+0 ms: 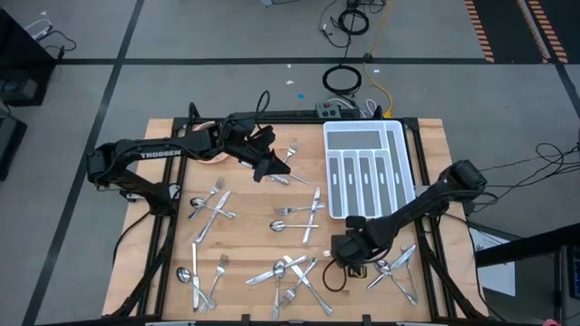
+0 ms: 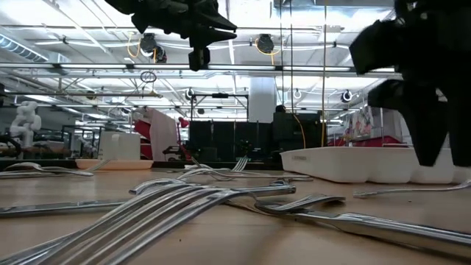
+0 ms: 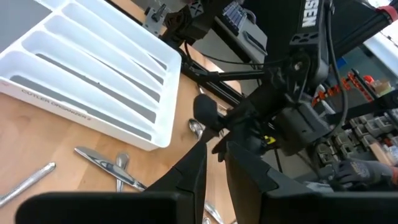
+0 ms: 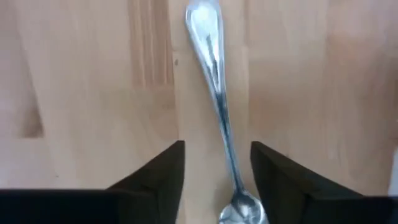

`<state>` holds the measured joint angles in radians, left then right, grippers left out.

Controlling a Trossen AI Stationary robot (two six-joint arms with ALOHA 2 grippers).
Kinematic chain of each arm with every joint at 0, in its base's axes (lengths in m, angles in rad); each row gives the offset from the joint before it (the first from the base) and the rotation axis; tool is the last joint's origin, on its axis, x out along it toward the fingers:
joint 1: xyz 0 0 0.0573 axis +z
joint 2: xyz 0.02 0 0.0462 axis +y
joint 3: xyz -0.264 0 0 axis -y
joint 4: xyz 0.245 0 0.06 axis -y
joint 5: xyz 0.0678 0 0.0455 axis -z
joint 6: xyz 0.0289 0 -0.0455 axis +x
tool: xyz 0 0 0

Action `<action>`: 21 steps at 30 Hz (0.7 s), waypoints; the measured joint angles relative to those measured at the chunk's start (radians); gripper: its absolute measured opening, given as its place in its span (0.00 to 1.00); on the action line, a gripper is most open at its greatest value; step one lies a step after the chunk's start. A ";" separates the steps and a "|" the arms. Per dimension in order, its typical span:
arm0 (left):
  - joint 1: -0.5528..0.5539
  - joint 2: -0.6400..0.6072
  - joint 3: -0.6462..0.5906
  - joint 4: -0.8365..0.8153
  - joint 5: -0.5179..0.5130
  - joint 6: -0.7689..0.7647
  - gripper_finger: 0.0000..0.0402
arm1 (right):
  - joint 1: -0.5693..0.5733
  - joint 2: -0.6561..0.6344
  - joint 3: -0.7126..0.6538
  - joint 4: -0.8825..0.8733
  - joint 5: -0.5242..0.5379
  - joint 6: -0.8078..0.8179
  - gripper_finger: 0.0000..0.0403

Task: Sort silverware
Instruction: Put the silver spoon into the white silverware tray

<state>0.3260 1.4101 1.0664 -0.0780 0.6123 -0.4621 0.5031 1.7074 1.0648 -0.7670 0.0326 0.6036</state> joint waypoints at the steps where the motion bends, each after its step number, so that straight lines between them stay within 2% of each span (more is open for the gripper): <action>1: 0.000 0.000 0.000 0.000 0.000 0.001 0.16 | 0.000 -0.005 0.002 -0.004 0.002 0.014 0.47; 6: 0.000 0.000 0.000 -0.003 0.000 0.004 0.16 | 0.024 -0.008 0.002 -0.127 0.020 0.093 0.49; 13: 0.000 0.000 0.000 -0.018 -0.001 0.022 0.16 | 0.127 -0.008 0.002 -0.245 0.236 0.240 0.50; 21: 0.000 0.000 0.000 -0.047 -0.017 0.039 0.16 | 0.181 0.016 0.002 -0.237 0.254 0.316 0.52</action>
<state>0.3260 1.4101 1.0664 -0.1249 0.5950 -0.4229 0.6845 1.7234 1.0664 -1.0044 0.2867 0.9197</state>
